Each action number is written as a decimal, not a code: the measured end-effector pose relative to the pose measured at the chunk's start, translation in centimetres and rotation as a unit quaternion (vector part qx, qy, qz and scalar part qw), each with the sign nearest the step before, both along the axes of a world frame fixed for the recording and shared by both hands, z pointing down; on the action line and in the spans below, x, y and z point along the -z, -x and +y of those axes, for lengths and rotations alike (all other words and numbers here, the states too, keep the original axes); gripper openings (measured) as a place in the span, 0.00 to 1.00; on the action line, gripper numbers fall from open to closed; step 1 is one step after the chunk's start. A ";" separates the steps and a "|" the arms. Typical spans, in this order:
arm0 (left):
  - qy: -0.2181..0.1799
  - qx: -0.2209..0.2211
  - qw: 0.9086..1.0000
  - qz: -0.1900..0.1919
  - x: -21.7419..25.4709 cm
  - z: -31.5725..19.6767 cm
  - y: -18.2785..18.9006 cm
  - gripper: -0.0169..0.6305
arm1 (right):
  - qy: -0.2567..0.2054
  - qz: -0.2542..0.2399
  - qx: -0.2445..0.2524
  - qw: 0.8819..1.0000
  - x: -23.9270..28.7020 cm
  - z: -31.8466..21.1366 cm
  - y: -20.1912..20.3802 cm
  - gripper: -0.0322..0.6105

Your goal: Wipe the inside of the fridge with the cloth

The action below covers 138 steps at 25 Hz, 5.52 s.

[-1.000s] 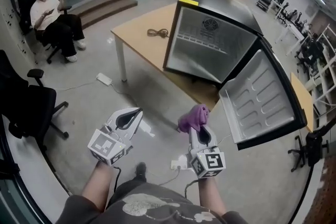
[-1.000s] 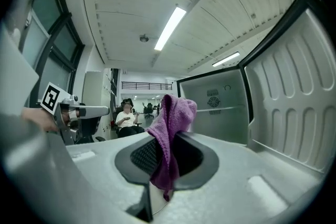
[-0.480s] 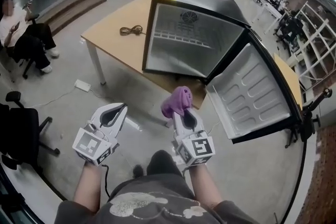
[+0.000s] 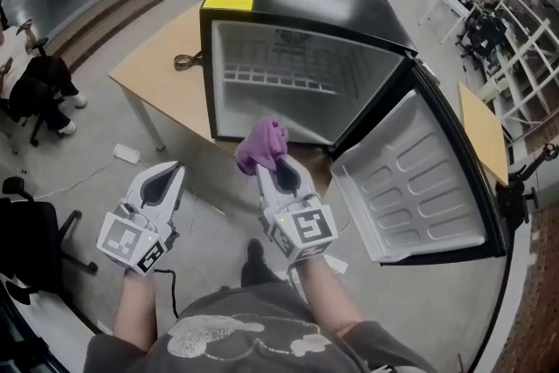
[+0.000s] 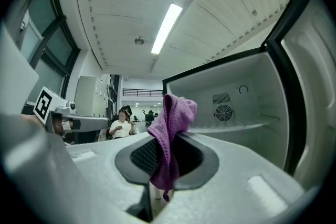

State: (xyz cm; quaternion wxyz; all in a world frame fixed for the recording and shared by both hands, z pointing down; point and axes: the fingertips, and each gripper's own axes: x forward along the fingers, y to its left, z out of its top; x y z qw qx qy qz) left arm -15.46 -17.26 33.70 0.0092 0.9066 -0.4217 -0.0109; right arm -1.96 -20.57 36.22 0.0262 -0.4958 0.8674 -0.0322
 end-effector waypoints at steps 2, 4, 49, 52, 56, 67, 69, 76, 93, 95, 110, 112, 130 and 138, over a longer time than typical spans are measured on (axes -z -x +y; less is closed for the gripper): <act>-0.005 0.015 1.000 0.003 0.6 -2.6 -0.6 0.05 | -0.004 0.006 0.013 1.000 0.6 -2.5 -0.1 0.11; -0.010 0.022 1.000 0.004 1.2 -4.8 -1.3 0.05 | -0.005 0.016 0.026 1.000 1.0 -4.9 -0.2 0.11; -0.041 -0.011 0.999 -0.002 3.7 -16.9 -0.4 0.05 | -0.115 0.161 0.041 0.979 5.0 -21.0 6.5 0.11; -0.037 -0.018 0.999 0.001 3.5 -16.6 -0.7 0.05 | -0.122 0.159 0.056 0.978 5.0 -18.5 6.9 0.11; -0.030 -0.026 0.999 0.002 2.9 -16.0 -1.1 0.05 | -0.155 0.150 0.088 0.973 6.4 -15.3 7.8 0.11; -0.019 -0.048 0.999 0.008 2.3 -15.9 -2.1 0.05 | -0.050 0.130 0.071 0.988 4.1 -19.2 6.3 0.11; -0.018 -0.050 0.999 0.008 2.2 -16.0 -2.5 0.05 | -0.023 0.139 0.067 0.988 3.3 -20.7 6.4 0.11; -0.007 -0.065 0.998 0.008 1.6 -15.7 -3.9 0.05 | 0.057 0.225 0.021 0.973 1.0 -24.5 4.6 0.11; -0.033 -0.082 0.996 0.012 2.3 -15.8 -9.2 0.05 | 0.070 0.246 -0.182 0.950 0.2 -22.9 -10.2 0.11; -0.038 -0.081 0.996 0.016 2.6 -16.0 -10.1 0.05 | 0.070 0.236 -0.221 0.944 0.1 -22.4 -12.7 0.11; -0.030 -0.132 0.991 0.013 2.6 -15.5 -16.1 0.05 | 0.044 0.127 -0.364 0.922 3.4 -21.4 -21.8 0.11; -0.028 -0.132 0.991 0.014 2.5 -15.5 -16.1 0.05 | 0.041 0.115 -0.379 0.917 3.3 -20.2 -22.4 0.11; -0.039 -0.081 0.996 0.015 -0.4 -14.7 -9.9 0.05 | -0.026 0.078 -0.293 0.953 -1.6 -10.6 -13.7 0.11; -0.005 0.035 0.999 0.003 -6.3 -16.2 -1.3 0.05 | 0.026 0.138 -0.097 0.985 -11.4 -11.4 -1.3 0.11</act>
